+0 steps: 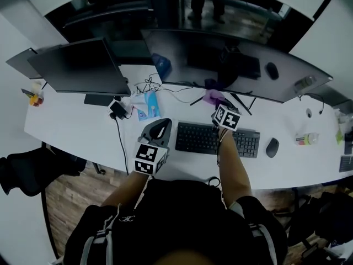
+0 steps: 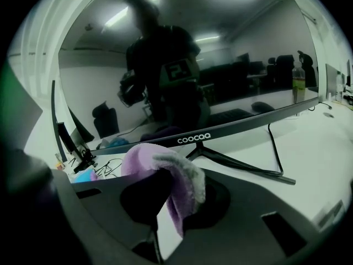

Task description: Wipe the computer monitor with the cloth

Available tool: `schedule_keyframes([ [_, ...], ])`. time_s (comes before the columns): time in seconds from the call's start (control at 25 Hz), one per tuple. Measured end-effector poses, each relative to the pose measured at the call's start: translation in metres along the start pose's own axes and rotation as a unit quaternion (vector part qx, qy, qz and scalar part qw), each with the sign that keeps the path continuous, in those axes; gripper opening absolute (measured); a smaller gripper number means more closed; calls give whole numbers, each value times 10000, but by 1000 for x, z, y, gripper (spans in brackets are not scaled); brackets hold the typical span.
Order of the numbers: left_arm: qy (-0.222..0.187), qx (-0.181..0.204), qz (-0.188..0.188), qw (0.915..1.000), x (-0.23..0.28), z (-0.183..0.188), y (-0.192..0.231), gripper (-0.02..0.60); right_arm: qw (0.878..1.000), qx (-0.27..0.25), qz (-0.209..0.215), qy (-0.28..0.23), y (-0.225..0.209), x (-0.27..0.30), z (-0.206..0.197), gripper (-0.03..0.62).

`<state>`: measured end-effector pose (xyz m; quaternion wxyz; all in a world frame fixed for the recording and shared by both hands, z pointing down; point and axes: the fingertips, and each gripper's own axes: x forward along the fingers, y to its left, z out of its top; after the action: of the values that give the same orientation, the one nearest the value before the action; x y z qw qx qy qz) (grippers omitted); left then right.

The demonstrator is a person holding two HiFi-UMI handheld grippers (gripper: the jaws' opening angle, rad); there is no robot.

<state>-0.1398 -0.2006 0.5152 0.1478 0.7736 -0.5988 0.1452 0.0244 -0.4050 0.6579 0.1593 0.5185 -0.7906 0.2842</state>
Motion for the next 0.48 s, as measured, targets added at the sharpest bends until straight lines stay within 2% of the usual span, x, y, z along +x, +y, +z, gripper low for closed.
schedule_keyframes([
  [0.28, 101, 89, -29, 9999, 11, 2, -27, 14, 9988, -265, -380, -138, -41, -9, 8, 77],
  [0.48, 174, 143, -48, 9997, 21, 1, -46, 14, 9988, -169, -400, -229, -74, -8, 8, 77],
])
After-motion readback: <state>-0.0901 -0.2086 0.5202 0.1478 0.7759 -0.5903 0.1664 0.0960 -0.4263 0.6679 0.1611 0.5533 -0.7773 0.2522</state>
